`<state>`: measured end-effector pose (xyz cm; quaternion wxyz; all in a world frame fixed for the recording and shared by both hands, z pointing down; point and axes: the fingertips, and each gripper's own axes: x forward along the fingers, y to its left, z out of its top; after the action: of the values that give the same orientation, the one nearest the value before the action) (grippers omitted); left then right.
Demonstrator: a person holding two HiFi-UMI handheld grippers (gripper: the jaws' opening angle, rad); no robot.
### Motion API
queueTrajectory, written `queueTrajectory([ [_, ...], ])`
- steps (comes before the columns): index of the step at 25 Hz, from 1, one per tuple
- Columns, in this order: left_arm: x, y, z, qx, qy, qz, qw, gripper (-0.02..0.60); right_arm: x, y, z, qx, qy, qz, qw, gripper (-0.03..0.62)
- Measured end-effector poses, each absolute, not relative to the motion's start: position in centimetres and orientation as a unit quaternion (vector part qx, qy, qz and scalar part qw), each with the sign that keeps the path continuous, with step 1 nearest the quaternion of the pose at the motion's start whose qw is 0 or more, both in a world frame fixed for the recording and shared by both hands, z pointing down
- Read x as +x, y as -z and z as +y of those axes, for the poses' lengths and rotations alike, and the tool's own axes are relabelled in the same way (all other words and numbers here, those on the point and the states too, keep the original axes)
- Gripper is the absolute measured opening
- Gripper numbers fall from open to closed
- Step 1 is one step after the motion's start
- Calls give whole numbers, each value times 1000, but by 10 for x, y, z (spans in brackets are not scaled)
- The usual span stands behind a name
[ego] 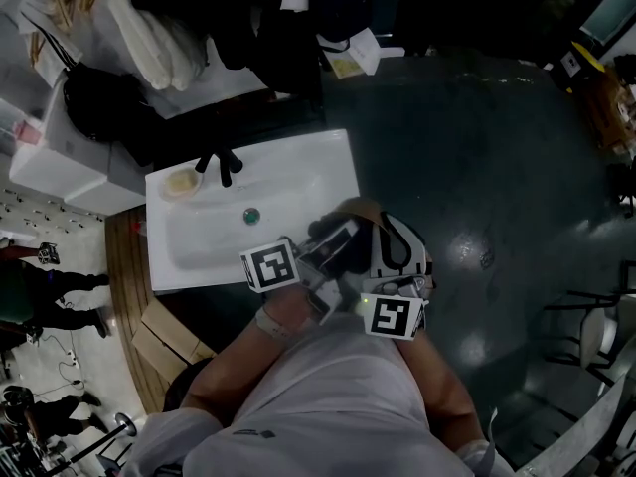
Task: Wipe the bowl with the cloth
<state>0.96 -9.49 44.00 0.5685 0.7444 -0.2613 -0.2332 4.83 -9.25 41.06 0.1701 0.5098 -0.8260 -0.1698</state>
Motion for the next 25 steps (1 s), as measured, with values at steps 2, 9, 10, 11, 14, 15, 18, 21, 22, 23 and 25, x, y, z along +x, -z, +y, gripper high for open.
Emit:
queueTrajectory([
  [2, 9, -444, -96, 750, 219, -270, 563, 64, 41, -406, -88, 500, 187, -829, 168, 32],
  [9, 23, -452, -90, 773, 161, -270, 552, 64, 27, -391, -81, 482, 244, -823, 174, 32],
  [10, 27, -454, -87, 776, 151, -268, 551, 64, 25, -390, -80, 479, 247, -824, 176, 32],
  [11, 30, -456, -84, 778, 143, -267, 551, 64, 24, -390, -79, 476, 249, -825, 177, 32],
  [14, 35, -459, -80, 782, 129, -266, 548, 64, 23, -391, -77, 472, 248, -828, 177, 32],
  [15, 36, -459, -79, 785, 125, -266, 546, 64, 22, -391, -77, 471, 249, -827, 177, 32],
  [18, 38, -459, -77, 789, 118, -268, 540, 64, 22, -391, -76, 472, 249, -827, 179, 32],
  [21, 32, -458, -80, 788, 126, -277, 535, 64, 27, -394, -78, 477, 251, -822, 185, 32],
  [22, 29, -457, -82, 785, 136, -281, 535, 64, 27, -394, -79, 478, 256, -819, 187, 32],
  [23, 26, -455, -84, 780, 148, -283, 538, 64, 28, -394, -80, 479, 260, -816, 189, 31],
  [25, 20, -452, -88, 770, 174, -284, 545, 64, 29, -395, -81, 482, 261, -814, 191, 31],
])
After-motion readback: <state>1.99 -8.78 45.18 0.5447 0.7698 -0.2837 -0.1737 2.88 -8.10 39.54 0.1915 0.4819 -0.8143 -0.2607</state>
